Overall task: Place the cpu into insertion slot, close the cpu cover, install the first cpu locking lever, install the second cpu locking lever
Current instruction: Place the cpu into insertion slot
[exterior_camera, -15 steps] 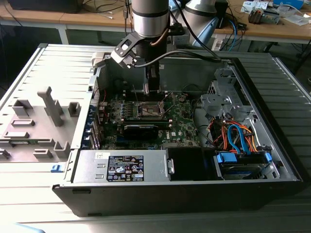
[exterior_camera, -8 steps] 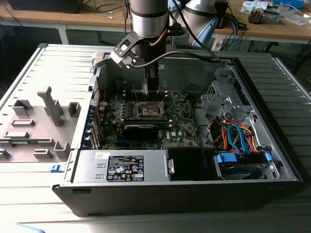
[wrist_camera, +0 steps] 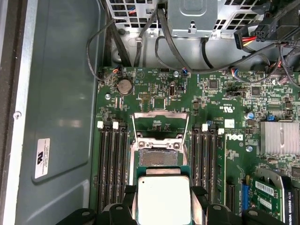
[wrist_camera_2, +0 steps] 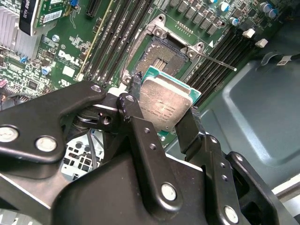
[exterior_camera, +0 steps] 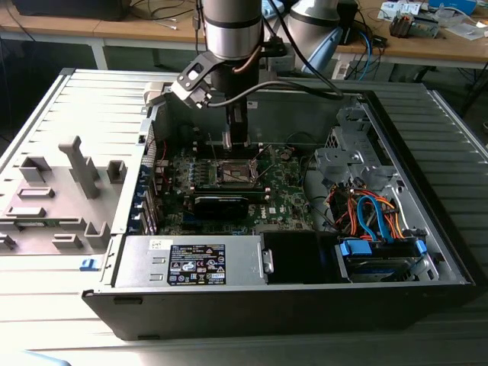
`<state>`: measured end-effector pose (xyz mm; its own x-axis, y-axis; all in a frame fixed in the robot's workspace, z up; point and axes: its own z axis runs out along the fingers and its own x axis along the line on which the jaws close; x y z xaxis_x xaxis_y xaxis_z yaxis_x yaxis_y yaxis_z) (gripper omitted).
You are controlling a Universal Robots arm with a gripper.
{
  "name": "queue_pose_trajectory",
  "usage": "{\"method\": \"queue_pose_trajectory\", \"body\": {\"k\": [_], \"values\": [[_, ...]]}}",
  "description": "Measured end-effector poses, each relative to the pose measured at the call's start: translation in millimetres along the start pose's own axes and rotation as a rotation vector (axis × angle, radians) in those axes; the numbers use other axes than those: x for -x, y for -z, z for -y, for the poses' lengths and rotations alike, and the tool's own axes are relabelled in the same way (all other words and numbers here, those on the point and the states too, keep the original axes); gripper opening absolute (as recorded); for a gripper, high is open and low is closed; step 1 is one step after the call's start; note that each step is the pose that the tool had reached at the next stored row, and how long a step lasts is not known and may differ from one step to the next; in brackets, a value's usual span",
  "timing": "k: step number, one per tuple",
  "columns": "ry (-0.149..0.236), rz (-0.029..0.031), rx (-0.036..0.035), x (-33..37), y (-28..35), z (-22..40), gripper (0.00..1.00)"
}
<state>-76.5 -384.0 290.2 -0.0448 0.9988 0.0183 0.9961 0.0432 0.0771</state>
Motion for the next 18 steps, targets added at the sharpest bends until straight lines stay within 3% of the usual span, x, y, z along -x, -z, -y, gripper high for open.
{"method": "queue_pose_trajectory", "body": {"k": [18], "values": [[0.000,0.0000,0.0000,-0.3,-2.4,4.2,0.55]]}}
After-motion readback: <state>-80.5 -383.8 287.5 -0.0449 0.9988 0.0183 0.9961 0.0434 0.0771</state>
